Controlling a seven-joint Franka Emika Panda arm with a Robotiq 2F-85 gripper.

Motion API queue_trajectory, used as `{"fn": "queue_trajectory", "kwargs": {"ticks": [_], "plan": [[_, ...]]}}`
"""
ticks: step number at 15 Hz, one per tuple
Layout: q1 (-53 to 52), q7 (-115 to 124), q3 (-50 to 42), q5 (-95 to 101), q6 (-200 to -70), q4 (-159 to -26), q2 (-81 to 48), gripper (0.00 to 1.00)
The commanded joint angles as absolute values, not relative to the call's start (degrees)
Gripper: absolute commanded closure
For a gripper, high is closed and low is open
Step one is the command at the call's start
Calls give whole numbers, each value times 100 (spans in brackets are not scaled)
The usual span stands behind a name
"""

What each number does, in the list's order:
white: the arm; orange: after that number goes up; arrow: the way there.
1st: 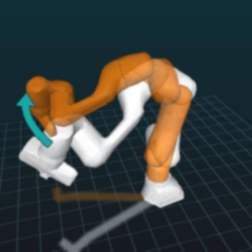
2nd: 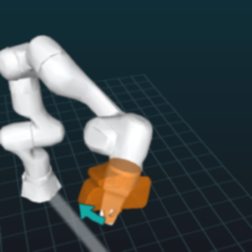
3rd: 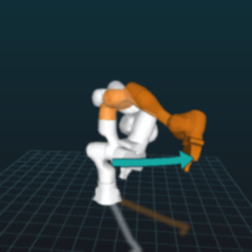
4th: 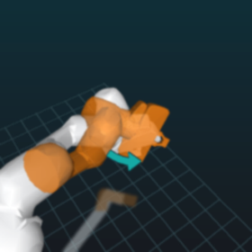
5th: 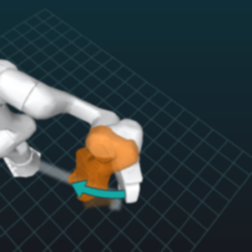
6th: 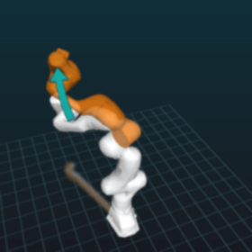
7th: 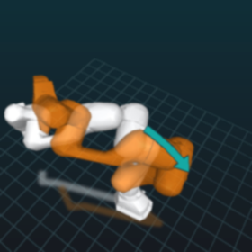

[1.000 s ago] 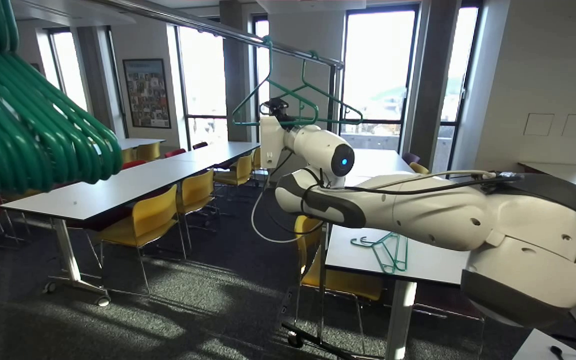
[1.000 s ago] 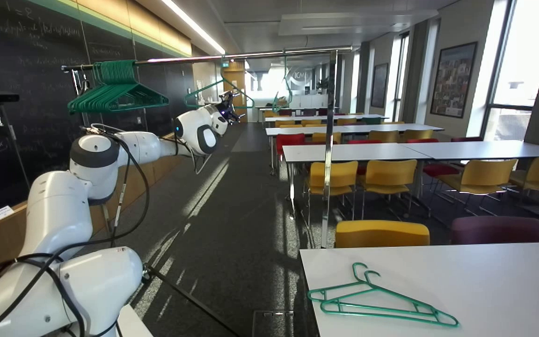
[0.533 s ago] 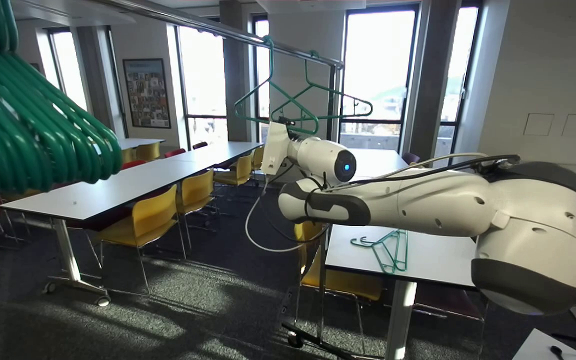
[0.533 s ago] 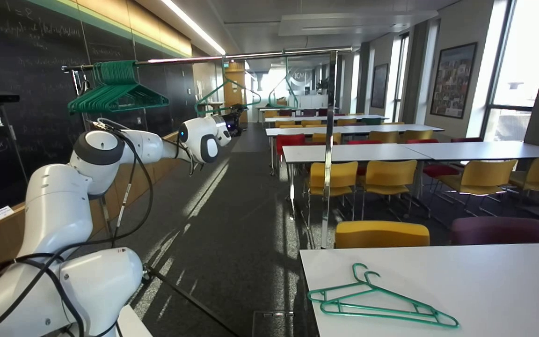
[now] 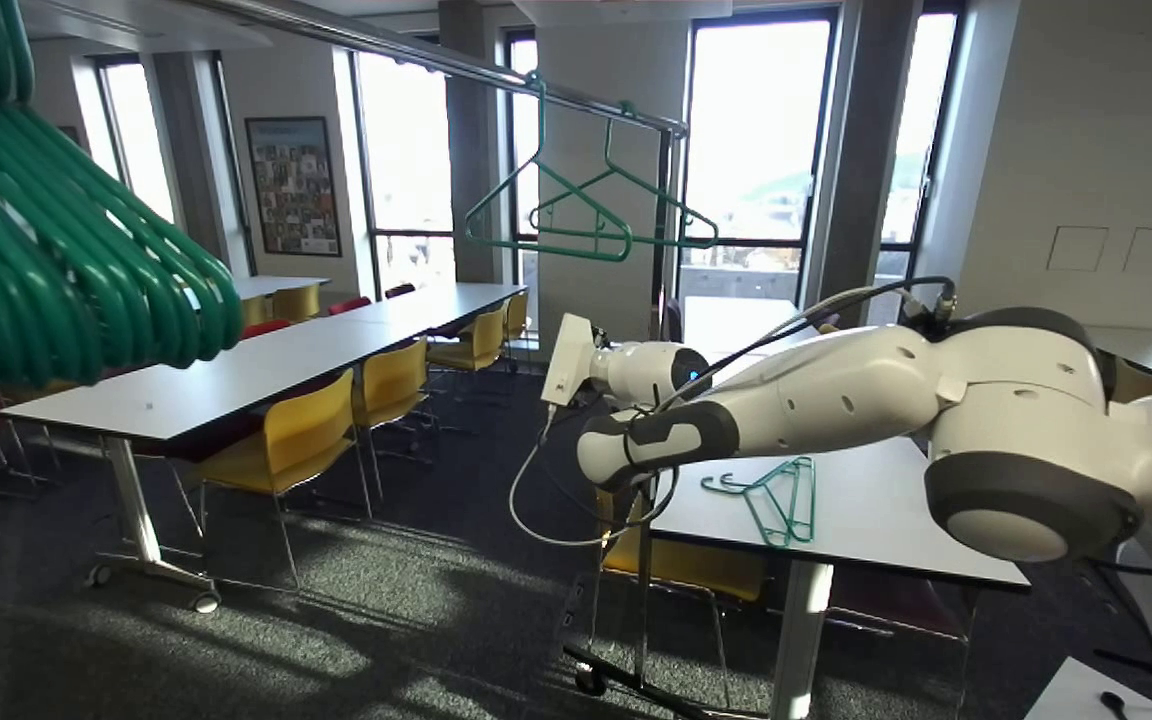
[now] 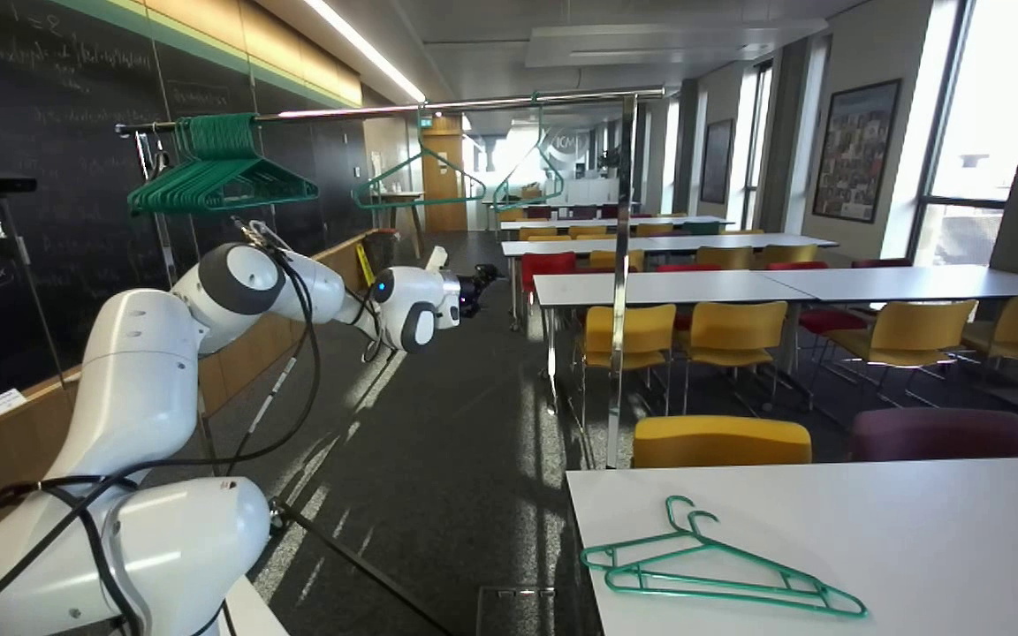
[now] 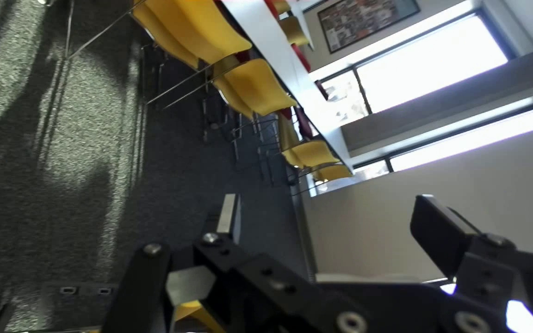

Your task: Put one hanger on the cloth rack

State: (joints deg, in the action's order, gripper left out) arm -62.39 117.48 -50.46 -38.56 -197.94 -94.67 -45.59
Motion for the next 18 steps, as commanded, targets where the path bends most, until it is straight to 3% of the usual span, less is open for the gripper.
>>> {"fn": "queue_trajectory", "kwargs": {"ticks": [1,3,9,12,18], "plan": [[-5534,11813,-4058,-3519,-19585,-10079,-3706,0],[-5442,11779,-4062,-3708,-19180,-10287,-3574,0],[-6864,11943,-6045,-3732,-16897,-11162,-3623,0],[-7137,11365,-6094,-3629,-16150,-11466,-3038,0],[-6988,10911,-5395,-2748,-15930,-11946,-1641,0]]}}
